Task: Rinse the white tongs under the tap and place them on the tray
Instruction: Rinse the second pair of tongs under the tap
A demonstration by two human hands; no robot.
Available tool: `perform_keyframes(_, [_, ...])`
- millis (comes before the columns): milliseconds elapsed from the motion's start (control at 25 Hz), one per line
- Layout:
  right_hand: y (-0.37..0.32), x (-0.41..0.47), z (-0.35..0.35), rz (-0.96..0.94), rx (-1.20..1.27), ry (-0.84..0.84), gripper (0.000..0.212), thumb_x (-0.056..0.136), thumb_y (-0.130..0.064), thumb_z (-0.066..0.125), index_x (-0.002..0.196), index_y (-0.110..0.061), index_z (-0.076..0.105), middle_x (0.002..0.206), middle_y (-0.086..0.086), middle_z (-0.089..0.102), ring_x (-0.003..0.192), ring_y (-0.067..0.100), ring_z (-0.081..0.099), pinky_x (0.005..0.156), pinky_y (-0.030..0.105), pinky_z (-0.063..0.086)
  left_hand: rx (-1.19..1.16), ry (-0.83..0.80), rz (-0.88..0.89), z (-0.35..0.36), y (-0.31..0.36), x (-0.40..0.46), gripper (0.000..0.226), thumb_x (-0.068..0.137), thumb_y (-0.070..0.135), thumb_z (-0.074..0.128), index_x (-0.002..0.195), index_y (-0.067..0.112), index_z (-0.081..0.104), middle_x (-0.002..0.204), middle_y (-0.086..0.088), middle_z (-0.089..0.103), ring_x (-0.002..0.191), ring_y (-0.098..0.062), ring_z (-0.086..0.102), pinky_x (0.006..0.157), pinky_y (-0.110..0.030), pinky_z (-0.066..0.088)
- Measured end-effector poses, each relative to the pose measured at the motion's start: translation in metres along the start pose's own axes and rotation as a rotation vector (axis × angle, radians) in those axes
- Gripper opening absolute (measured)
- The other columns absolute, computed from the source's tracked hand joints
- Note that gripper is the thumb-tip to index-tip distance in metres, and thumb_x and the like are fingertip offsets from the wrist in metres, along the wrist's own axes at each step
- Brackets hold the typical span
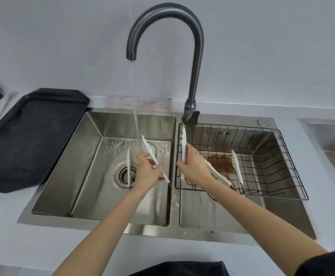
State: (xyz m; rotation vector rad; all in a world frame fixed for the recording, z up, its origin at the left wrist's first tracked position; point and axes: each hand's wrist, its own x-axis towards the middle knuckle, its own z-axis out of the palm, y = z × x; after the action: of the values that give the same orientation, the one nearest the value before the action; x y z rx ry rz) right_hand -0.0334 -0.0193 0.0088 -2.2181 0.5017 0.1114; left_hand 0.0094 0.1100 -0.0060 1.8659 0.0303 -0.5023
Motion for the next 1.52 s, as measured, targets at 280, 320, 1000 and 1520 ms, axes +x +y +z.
perform_keyframes(280, [-0.056, 0.019, 0.054, 0.070, 0.273, -0.031, 0.054, 0.097, -0.033, 0.042, 0.144, -0.009, 0.029, 0.079, 0.001, 0.058, 0.084, 0.020, 0.060, 0.091, 0.044, 0.053, 0.153, 0.017, -0.096, -0.073, -0.029, 0.028, 0.036, 0.085, 0.003, 0.050, 0.120, 0.000, 0.044, 0.083, -0.002, 0.055, 0.079, -0.025, 0.058, 0.067, -0.037, 0.052])
perform_keyframes(320, [-0.062, 0.023, 0.061, 0.101, 0.350, -0.040, 0.053, 0.096, -0.034, 0.043, 0.142, -0.010, 0.033, 0.085, 0.002, 0.060, 0.089, 0.020, 0.062, 0.094, 0.045, 0.052, 0.176, 0.015, -0.095, -0.081, -0.031, 0.031, 0.036, 0.085, 0.004, 0.050, 0.121, 0.001, 0.045, 0.089, -0.004, 0.057, 0.081, -0.025, 0.057, 0.065, -0.034, 0.050])
perform_keyframes(1000, [-0.104, 0.129, 0.093, 0.465, 1.353, -0.064, 0.023, 0.093, -0.030, 0.052, 0.086, -0.010, 0.059, 0.074, -0.001, 0.055, 0.067, 0.009, 0.053, 0.065, 0.022, 0.045, -0.024, -0.198, -0.233, -0.130, -0.028, 0.109, 0.036, 0.092, 0.001, 0.043, 0.127, 0.007, 0.044, 0.112, -0.014, 0.058, 0.068, -0.014, 0.064, 0.062, -0.028, 0.056])
perform_keyframes(1520, [-0.107, 0.172, 0.105, 0.518, 1.350, -0.018, 0.030, 0.098, -0.027, 0.037, 0.083, -0.009, 0.055, 0.056, -0.004, 0.057, 0.048, 0.008, 0.050, 0.048, 0.018, 0.039, -0.214, -0.107, -0.214, -0.152, -0.024, 0.127, 0.042, 0.090, 0.008, 0.053, 0.130, 0.008, 0.040, 0.114, -0.011, 0.054, 0.072, -0.016, 0.064, 0.050, -0.019, 0.057])
